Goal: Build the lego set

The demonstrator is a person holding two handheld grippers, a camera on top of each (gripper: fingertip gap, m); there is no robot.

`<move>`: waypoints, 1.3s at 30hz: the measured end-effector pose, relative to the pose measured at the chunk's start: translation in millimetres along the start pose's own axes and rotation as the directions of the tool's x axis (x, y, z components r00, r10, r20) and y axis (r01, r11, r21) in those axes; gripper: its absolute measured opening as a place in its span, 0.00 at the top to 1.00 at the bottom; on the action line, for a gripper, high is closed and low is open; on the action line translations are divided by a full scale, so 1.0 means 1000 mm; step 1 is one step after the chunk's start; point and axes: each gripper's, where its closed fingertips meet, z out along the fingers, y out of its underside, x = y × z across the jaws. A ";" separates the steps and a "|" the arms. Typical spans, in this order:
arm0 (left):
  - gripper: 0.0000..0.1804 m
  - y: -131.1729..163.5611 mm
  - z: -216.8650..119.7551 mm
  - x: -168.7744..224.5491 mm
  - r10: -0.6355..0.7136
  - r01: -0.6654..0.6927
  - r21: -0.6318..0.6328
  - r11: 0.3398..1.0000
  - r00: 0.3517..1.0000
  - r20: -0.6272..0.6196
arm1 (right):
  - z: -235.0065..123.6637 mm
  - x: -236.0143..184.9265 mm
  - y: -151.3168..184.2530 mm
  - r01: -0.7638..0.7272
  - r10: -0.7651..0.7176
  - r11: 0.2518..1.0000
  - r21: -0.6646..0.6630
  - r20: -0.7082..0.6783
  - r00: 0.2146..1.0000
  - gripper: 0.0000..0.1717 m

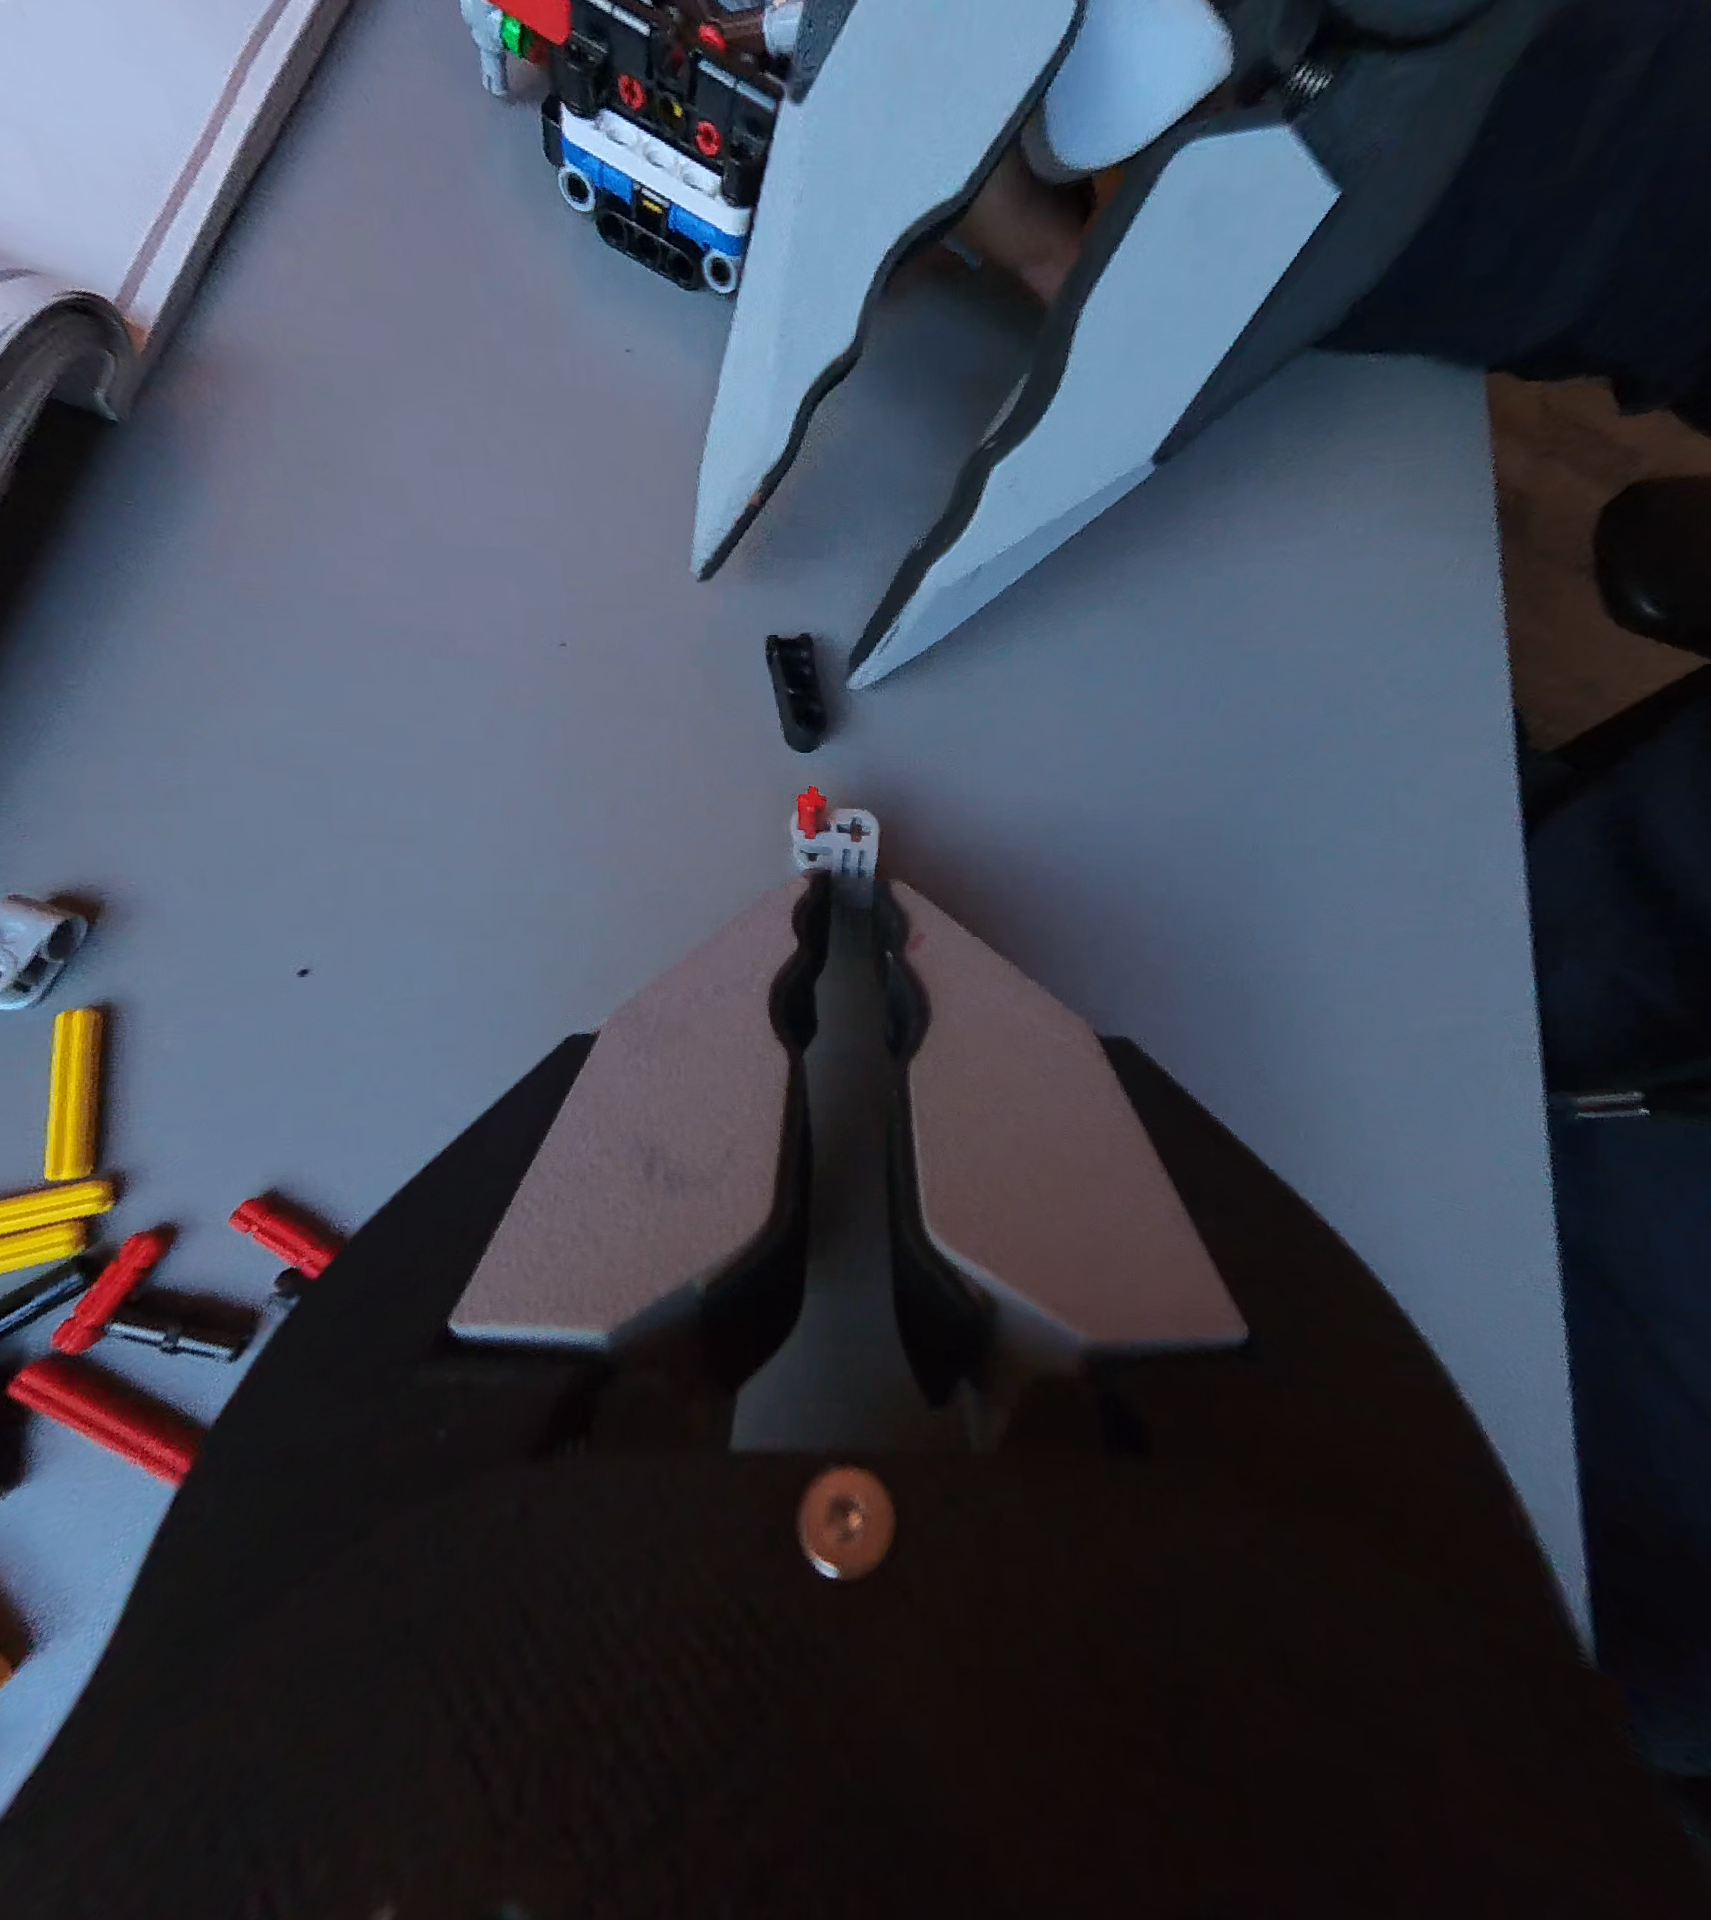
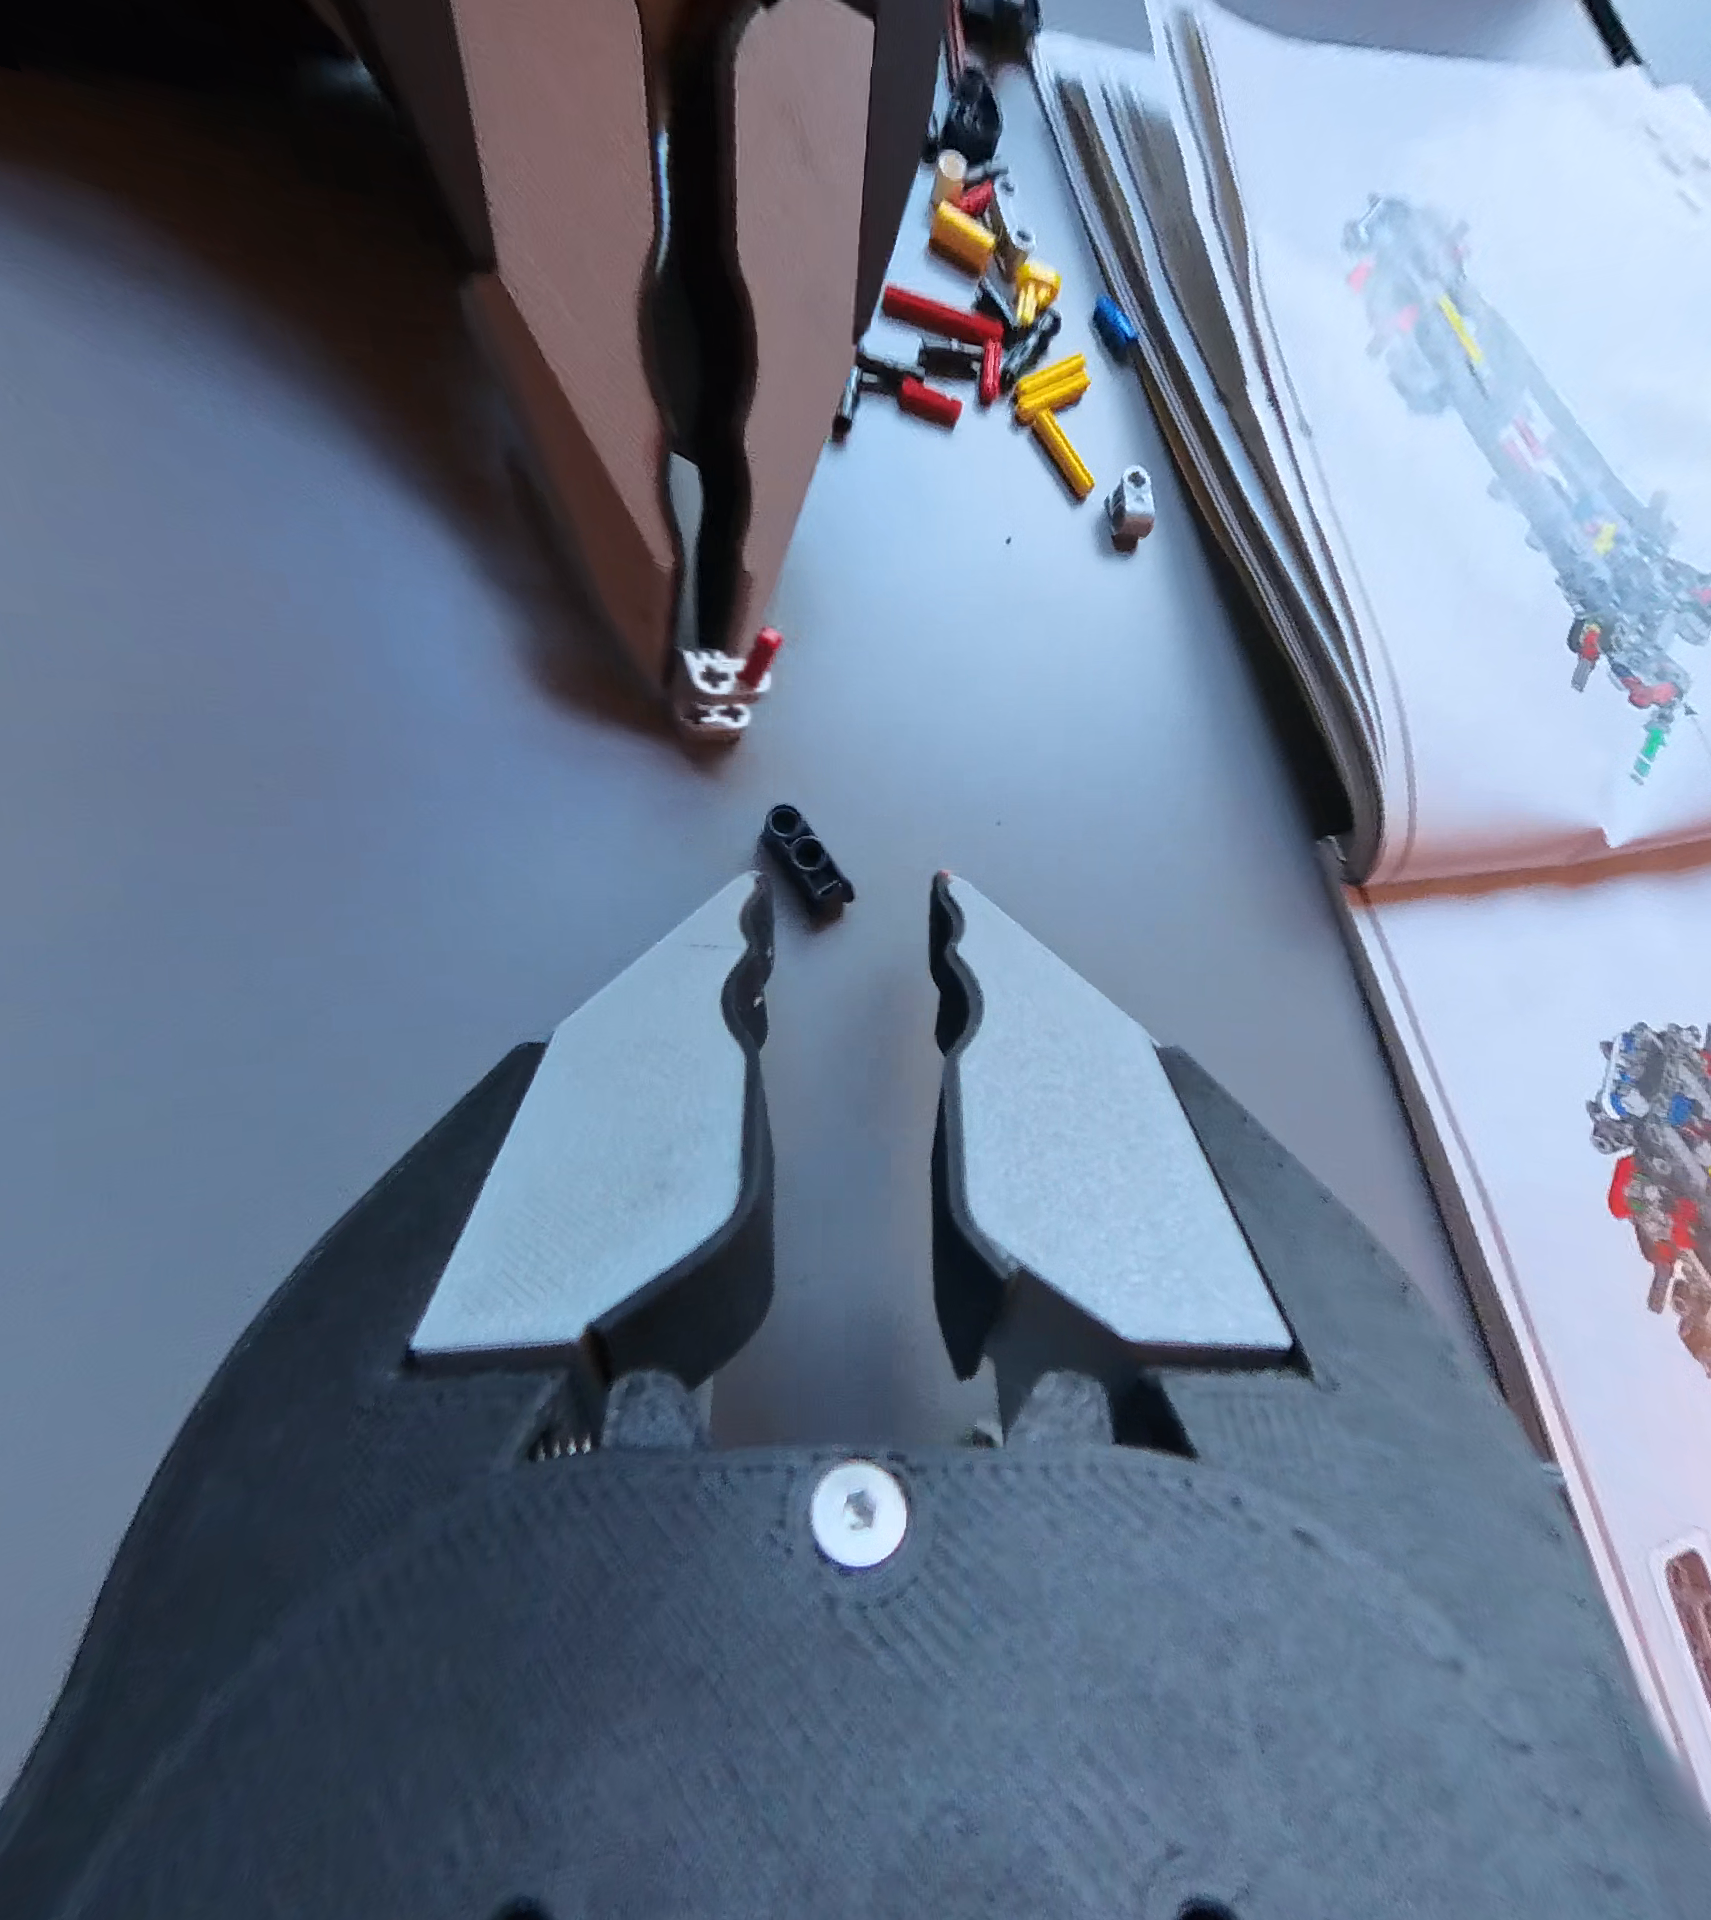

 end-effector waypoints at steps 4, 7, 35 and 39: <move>0.97 0.001 0.002 0.003 -0.004 0.004 -0.008 1.000 1.000 -0.014 | 0.006 -0.001 0.002 0.008 -0.008 1.000 -0.018 0.009 1.000 0.87; 0.96 0.001 0.002 0.003 0.018 -0.018 -0.012 1.000 1.000 0.002 | 0.006 -0.002 0.004 0.010 -0.010 1.000 -0.025 0.024 1.000 0.97; 0.78 -0.008 -0.021 -0.036 -0.009 0.003 0.025 1.000 0.972 0.234 | -0.006 0.000 -0.012 0.007 -0.006 0.999 0.047 -0.027 1.000 0.99; 0.79 -0.008 -0.016 -0.038 0.076 -0.072 -0.024 0.997 0.964 0.256 | -0.007 -0.002 -0.012 0.009 -0.008 0.999 0.054 -0.023 1.000 0.99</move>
